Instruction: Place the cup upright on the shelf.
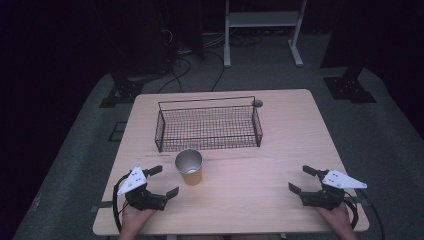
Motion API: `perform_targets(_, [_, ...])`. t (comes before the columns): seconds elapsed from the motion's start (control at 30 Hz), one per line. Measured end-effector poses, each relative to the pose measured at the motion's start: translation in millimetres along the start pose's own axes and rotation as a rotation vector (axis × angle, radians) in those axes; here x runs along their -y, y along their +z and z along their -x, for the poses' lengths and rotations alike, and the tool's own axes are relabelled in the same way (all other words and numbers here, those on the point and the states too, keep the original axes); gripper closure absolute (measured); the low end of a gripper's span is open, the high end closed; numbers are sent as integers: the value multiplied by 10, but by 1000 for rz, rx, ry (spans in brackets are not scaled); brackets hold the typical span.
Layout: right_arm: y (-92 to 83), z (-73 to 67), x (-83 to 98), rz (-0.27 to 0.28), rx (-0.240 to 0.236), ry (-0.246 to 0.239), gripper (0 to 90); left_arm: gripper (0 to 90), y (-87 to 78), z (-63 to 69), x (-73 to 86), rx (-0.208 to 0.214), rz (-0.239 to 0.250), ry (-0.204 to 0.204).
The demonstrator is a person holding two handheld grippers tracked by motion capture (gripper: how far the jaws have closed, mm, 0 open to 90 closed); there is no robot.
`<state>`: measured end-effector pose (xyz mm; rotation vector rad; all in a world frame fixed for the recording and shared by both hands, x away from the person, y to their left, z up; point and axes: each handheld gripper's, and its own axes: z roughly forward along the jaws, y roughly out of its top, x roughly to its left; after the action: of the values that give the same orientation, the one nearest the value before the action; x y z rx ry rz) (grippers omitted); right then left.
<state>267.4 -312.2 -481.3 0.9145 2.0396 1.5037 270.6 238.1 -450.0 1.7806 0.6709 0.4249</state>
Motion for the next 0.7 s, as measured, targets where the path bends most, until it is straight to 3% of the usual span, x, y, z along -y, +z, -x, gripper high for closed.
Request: perform_targets(0.7, [1, -1, 0, 0, -2, -2, 136, 14, 404, -42, -104, 10, -60, 6])
